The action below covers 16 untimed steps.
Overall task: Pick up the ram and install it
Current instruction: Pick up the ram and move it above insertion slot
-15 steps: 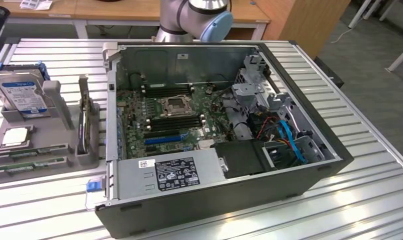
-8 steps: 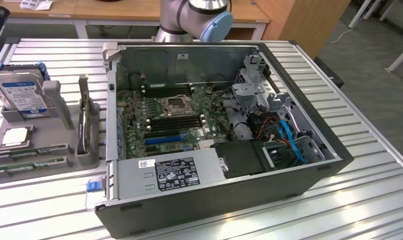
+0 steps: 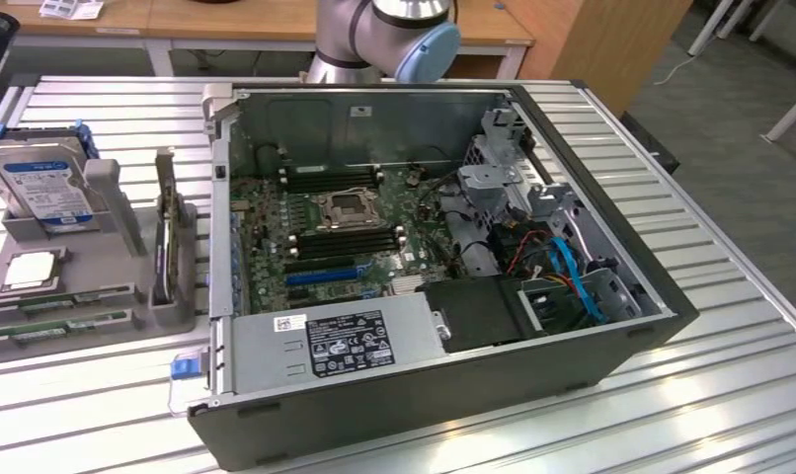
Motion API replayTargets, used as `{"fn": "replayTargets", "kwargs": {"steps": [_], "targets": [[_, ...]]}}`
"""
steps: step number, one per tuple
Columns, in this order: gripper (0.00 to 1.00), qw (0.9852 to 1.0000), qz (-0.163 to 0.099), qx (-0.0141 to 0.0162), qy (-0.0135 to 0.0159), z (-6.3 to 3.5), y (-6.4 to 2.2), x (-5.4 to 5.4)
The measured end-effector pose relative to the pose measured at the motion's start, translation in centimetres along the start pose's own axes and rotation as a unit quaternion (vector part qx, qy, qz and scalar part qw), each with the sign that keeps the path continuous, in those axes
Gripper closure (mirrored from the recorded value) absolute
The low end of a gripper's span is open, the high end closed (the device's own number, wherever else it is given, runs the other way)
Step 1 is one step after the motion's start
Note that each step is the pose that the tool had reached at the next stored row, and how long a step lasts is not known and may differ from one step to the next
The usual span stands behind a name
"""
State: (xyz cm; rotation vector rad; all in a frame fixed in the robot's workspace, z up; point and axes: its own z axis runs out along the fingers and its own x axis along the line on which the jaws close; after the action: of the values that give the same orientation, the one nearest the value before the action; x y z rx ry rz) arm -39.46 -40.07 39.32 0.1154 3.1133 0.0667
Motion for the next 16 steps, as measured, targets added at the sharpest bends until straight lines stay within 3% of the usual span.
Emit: {"fn": "replayTargets", "kwargs": {"steps": [5, 12, 16], "targets": [[0.9, 1.0, 0.0, 0.0, 0.0, 0.01, -0.01, 0.0], [0.9, 1.0, 0.0, 0.0, 0.0, -0.04, -1.85, -0.2], [0.89, 1.0, 0.0, 0.0007, -0.0001, 0.02, -2.23, -0.2]]}}
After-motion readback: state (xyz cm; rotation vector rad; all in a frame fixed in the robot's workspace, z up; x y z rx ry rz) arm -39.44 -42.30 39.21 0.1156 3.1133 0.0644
